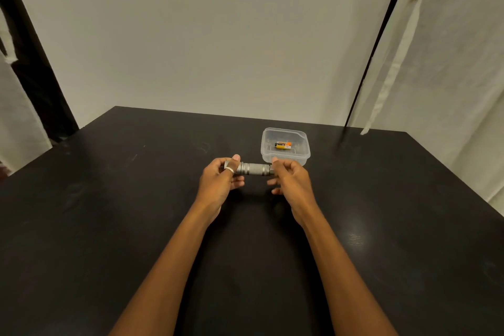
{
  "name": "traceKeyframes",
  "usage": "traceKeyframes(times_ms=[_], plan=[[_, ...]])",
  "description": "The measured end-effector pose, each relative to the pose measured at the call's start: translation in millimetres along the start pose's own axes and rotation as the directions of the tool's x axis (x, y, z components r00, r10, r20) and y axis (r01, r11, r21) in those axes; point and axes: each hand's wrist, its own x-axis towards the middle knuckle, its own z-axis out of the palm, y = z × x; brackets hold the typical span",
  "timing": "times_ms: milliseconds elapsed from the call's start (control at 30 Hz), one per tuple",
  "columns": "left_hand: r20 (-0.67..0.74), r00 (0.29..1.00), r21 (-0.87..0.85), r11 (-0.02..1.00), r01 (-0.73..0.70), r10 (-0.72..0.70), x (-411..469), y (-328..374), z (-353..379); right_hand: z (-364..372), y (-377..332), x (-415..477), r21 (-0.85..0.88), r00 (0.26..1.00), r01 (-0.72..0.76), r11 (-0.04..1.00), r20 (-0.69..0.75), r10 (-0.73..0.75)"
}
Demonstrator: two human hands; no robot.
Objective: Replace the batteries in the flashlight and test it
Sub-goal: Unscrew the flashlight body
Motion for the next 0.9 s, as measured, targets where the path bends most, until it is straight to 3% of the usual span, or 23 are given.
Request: traceKeyframes(times_ms=[100, 333, 533, 733, 900], plan=[[0.003, 1.000, -0.006, 1.000, -0.010, 0.010, -0.1, 0.4, 0.1, -0.4, 0.3, 0.0, -0.043, 1.000, 0.003, 0.999, 0.004, -0.003], [-0.005, 1.000, -0.044, 0.999, -0.001, 0.001, 0.9, 0.7, -0.4, -3.1, -1.3, -2.0, 0.076, 0.997, 0.055, 0.996, 0.055, -0.059], [-0.011, 1.000, -0.043, 0.999, -0.013, 0.013, -0.5, 1.0, 0.9, -0.1, 0.4, -1.2, -0.035, 0.999, 0.035, 0.999, 0.017, -0.034], [-0.009, 1.000, -0.029, 1.000, -0.010, 0.009, 0.4, 0.4, -0.1, -3.3, -0.7, -1.2, 0.063, 0.996, 0.047, 0.997, 0.077, -0.052], [-0.016, 1.000, -0.021, 1.000, -0.005, 0.005, 1.0, 0.2, 0.6, 0.6, 1.2, 0.6, -0.062, 1.000, 0.008, 0.998, 0.010, -0.007]])
